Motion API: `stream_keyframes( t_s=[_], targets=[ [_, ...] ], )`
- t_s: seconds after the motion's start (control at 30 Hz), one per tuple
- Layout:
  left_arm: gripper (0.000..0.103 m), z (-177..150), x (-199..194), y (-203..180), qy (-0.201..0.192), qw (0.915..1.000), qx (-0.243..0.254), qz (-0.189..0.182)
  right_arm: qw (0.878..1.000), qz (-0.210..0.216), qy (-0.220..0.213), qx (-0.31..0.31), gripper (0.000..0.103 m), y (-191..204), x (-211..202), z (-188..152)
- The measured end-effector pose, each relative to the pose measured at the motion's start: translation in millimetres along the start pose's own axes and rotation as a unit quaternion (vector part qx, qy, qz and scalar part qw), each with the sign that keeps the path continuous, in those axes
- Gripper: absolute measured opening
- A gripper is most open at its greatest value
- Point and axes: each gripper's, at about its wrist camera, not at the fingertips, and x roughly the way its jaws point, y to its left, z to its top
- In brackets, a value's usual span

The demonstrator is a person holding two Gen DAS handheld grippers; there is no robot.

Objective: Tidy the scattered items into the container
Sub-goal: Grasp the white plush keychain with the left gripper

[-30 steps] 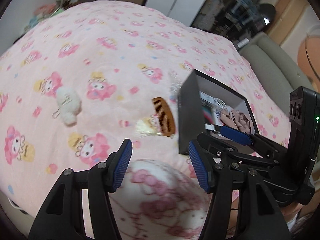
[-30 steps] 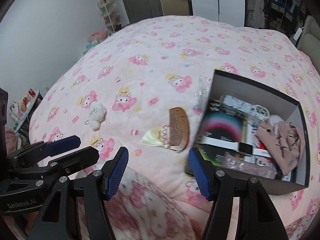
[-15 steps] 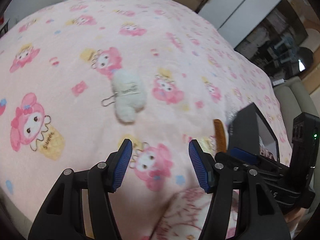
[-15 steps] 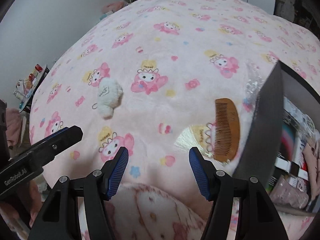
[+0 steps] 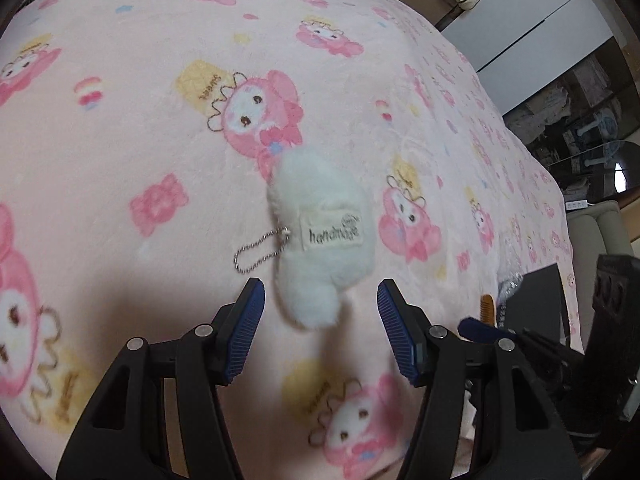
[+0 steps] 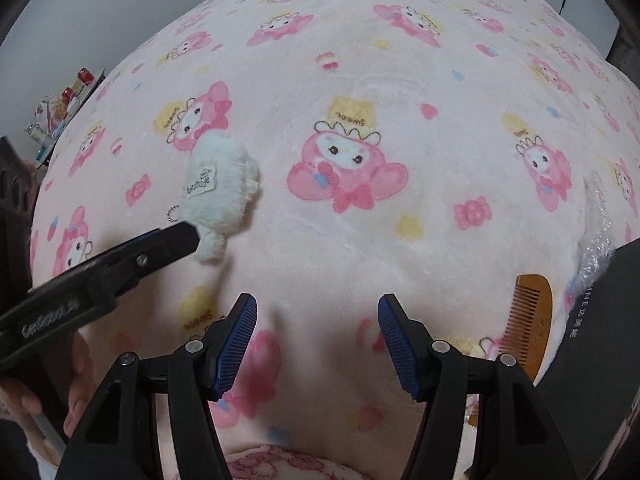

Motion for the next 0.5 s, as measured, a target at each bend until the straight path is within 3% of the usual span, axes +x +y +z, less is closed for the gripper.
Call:
stream_keyframes(
  t_s=[0.1, 0.13, 0.2, 0.4, 0.5],
  targets=[
    [0.055, 3.2, 16.1, 1.5, 0.007, 0.9999, -0.008, 0.002, 1.000, 0.003, 0.004, 0.008, 0.060, -6.2, 4.4, 0.8],
    [0.038, 2.0, 19.5, 0.5, 0.009, 0.9999, -0.008, 0.004, 1.000, 0.006, 0.007, 0.013, 0.060, -8.7, 6.0, 0.5],
    [0.025, -2.2, 20.2, -4.8, 0.014, 0.9999, -0.003, -0.004, 1.000, 0.009, 0.009, 0.019, 0.060, -12.1, 6.9, -0.6],
    [0.021, -20.9, -10.4, -35.7, 0.014, 0.9977, 0.043, -0.051, 0.999, 0.025, -0.012, 0.044, 0.060, -21.7, -5.8, -9.5],
    [0.021, -28.0, -30.3, -53.4, 0.005, 0.9960, 0.068, -0.058, 0.997, 0.038, -0.022, 0.067, 0.060, -27.8, -17.7, -19.5]
  ],
)
